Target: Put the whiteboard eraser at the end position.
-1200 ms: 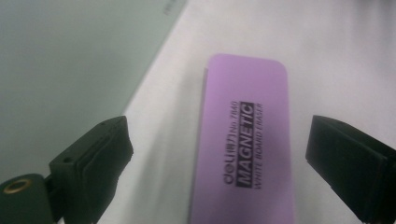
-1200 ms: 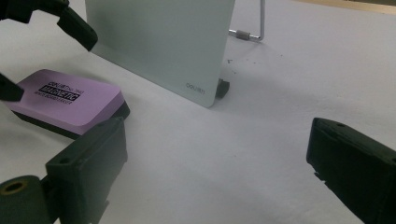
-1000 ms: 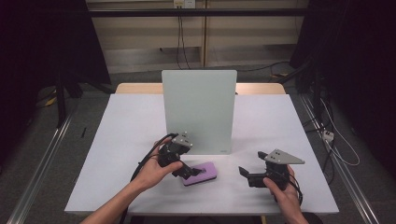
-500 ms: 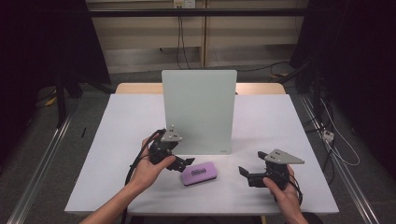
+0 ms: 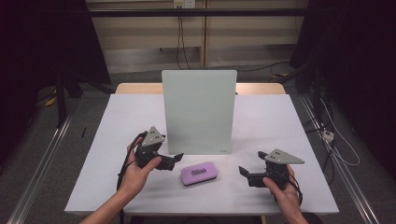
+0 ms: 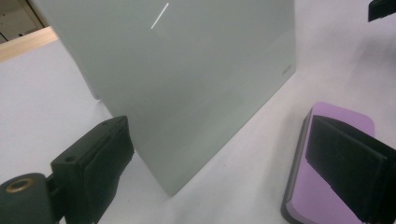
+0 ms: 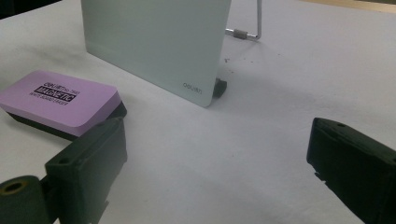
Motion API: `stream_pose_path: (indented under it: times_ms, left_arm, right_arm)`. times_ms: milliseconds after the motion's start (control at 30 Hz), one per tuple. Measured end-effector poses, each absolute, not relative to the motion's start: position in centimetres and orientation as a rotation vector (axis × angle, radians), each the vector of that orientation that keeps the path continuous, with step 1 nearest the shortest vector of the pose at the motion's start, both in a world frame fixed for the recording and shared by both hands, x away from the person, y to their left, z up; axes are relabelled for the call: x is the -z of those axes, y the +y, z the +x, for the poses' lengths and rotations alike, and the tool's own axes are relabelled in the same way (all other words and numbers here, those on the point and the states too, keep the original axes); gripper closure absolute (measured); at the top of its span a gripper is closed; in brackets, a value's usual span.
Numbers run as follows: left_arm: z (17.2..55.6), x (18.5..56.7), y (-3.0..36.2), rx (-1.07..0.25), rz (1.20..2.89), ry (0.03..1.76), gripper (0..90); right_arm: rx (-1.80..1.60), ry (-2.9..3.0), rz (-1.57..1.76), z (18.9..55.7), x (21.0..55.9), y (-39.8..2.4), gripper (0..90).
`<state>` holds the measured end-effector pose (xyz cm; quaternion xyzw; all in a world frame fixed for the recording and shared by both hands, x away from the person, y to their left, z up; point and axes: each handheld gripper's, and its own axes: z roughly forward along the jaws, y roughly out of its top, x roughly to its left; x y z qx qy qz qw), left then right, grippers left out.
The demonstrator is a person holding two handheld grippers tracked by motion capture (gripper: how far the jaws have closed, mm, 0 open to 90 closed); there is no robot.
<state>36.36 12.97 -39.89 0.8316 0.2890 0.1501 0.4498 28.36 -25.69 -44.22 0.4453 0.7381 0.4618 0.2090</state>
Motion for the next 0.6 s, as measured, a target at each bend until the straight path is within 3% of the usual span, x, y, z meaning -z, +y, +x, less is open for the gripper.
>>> stream_pose_path:
  times_ms: [600]
  left_arm:
    - [34.9, 39.8, 17.3, -0.414, 1.985, 0.802, 5.8]
  right_arm:
    - [-1.28, 2.052, 1.241, 28.4, 44.2, -25.7, 4.9]
